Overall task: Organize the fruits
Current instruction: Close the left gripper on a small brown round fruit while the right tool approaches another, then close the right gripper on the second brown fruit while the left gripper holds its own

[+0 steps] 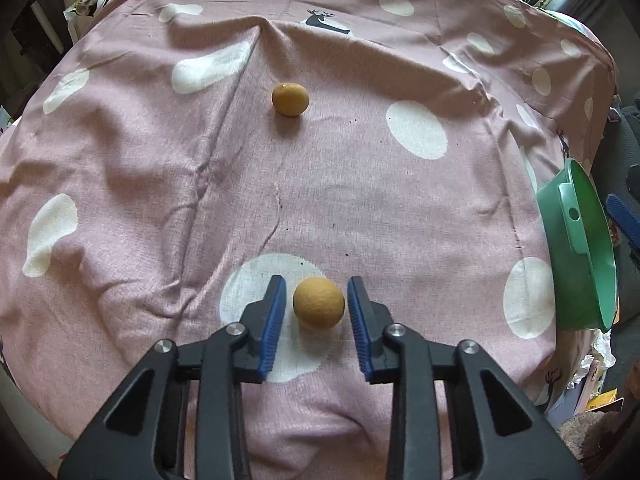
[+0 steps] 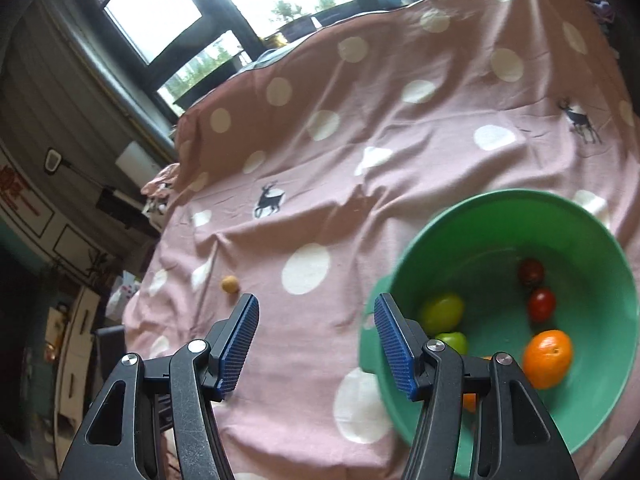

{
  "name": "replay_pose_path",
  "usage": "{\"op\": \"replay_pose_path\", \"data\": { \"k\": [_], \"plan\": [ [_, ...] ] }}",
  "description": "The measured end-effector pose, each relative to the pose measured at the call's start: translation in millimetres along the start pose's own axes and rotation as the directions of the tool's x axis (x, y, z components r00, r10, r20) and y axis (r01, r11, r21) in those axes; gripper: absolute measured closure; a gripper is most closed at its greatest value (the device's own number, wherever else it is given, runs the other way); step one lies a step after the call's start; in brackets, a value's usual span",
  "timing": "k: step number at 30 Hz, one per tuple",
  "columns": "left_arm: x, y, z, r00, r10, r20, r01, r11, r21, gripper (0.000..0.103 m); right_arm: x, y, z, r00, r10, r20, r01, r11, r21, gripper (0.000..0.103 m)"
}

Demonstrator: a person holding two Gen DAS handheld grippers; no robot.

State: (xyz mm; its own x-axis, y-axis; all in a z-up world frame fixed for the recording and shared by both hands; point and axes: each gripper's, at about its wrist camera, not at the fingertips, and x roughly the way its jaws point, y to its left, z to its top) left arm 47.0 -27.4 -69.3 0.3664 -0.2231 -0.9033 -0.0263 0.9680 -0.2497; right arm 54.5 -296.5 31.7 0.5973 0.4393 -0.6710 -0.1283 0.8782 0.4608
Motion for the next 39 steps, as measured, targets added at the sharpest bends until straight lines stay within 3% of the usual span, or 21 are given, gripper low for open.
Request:
{"op": "replay_pose_path", "data": {
  "k": [5,13,15,18,21,23,28,31,39],
  "plan": [
    [-5.7,12.3,-3.1,0.997,-0.065,0.038,0.067,0.996,-0.051,0.077,27.3,29.2,-4.3,0.999,-0.036,-0.031,0.034,0.998,-0.052,0.043],
    [-41.3,32.3,-2.0,0.982,-0.045,0.183,0.063,0.994,-0.091,0.077,93.9,81.3,0.7,0.986,-0.013,-0.167,-0.01,0.991,-0.133,0.045],
    [-42.4,36.7,-2.5,0.981,-0.022,0.191,0.044,0.993,-0.108,0.077,114.7,95.3,1.9,0.982,-0.021,-0.19,-0.007,0.989,-0.146,0.045],
    [-44.1,42.2,-0.9,0.979,-0.048,0.196,0.074,0.989,-0.129,0.077,146.3,113.7,3.7,0.972,-0.012,-0.235,-0.027,0.986,-0.162,0.049],
    [-49.5,44.7,0.8,0.975,-0.049,0.218,0.079,0.988,-0.131,0.077,172.8,125.9,-0.1,0.961,-0.1,-0.256,0.047,0.977,-0.207,0.052],
    [-52.6,46.8,0.5,0.973,-0.044,0.229,0.078,0.987,-0.141,0.077,184.0,129.9,-2.9,0.96,-0.132,-0.246,0.072,0.969,-0.238,0.054],
    [-56.4,50.4,2.2,0.97,-0.042,0.241,0.08,0.985,-0.152,0.077,205.0,121.7,3.3,0.952,-0.123,-0.282,0.072,0.98,-0.183,0.056],
    [-59.0,51.7,1.5,0.968,-0.032,0.249,0.073,0.985,-0.157,0.077,209.8,124.1,3.9,0.955,-0.087,-0.284,0.037,0.984,-0.176,0.062],
    [-60.1,53.7,2.7,0.966,-0.04,0.254,0.082,0.984,-0.159,0.077,220.8,136.2,-2.5,0.954,-0.087,-0.288,0.027,0.978,-0.209,0.075]
  ]
}}
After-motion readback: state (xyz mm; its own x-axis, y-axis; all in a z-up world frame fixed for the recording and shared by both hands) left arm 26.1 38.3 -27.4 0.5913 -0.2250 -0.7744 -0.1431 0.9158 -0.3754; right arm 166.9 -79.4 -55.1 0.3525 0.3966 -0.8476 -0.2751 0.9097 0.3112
